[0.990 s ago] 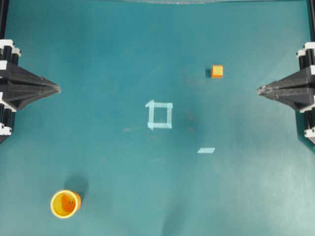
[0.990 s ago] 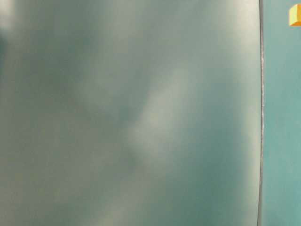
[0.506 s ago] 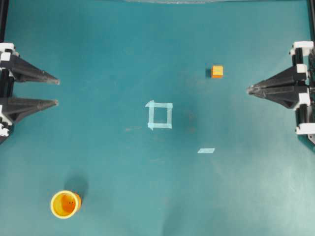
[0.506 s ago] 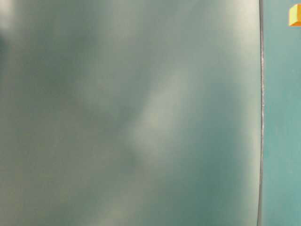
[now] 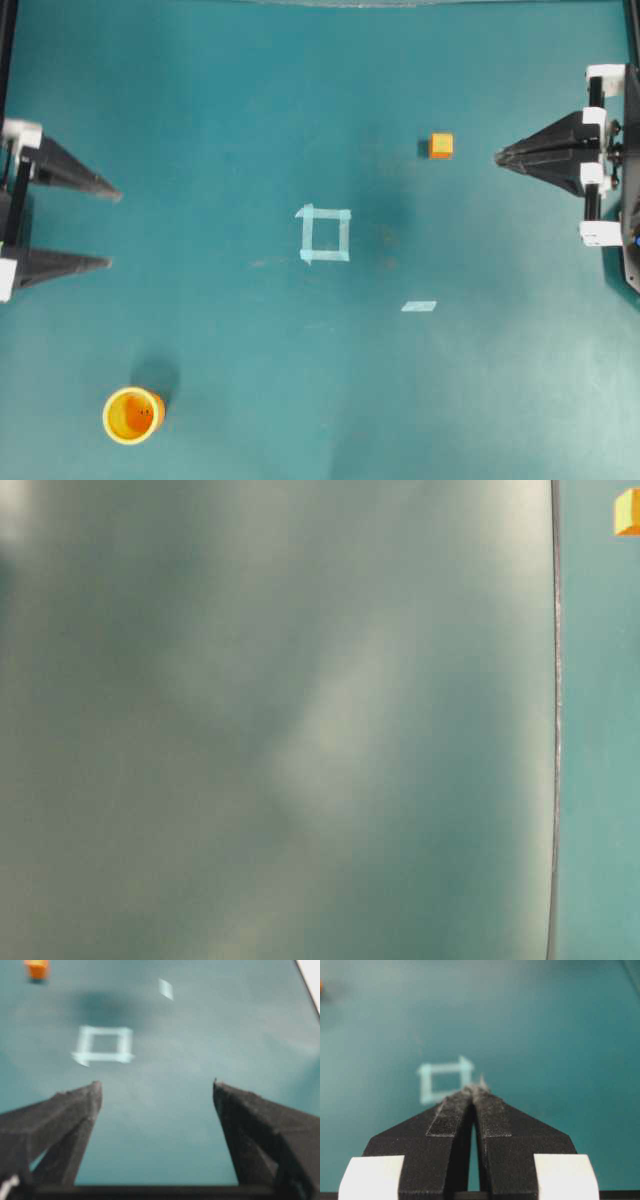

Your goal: Hold the block with right arm and the cup with left arm, then put the block into the cup.

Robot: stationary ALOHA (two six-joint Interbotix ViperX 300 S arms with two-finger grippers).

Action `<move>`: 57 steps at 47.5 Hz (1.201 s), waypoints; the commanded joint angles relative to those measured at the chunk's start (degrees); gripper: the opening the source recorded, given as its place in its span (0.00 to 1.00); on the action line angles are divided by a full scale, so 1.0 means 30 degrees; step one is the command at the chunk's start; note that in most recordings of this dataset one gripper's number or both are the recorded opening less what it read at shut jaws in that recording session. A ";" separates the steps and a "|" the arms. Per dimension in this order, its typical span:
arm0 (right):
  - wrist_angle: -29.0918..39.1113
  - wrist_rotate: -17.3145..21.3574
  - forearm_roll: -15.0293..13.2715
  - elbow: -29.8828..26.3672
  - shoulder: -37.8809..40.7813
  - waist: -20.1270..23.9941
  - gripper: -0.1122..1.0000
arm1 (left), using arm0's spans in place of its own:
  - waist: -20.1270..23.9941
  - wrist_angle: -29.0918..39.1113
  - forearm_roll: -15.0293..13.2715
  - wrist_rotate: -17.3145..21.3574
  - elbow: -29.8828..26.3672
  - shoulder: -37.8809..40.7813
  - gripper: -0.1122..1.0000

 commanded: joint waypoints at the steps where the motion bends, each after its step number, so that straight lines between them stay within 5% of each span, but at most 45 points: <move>1: 0.0820 0.0029 0.0059 -0.0674 0.0293 -0.0088 0.10 | -0.1201 0.0586 0.0029 -0.0527 -0.0586 0.0059 0.89; 13: 0.1758 0.0615 0.0059 -0.1113 0.1875 -0.0088 0.14 | -0.4102 0.1260 0.0029 -0.3457 -0.0615 0.0645 0.89; 24: 0.1729 0.0879 0.0000 -0.1377 0.3721 -0.0234 0.50 | -0.6064 0.1523 0.0029 -0.3984 -0.0615 0.2197 0.89; 31: 0.1787 0.0879 -0.0088 -0.1729 0.4863 -0.0557 0.63 | -0.7266 0.1699 0.0029 -0.4043 -0.0586 0.3223 0.89; 57: 0.1904 0.0850 -0.1670 -0.3486 0.8320 -0.2021 0.67 | -0.9932 0.1582 0.0117 -0.4219 -0.1318 0.7910 0.89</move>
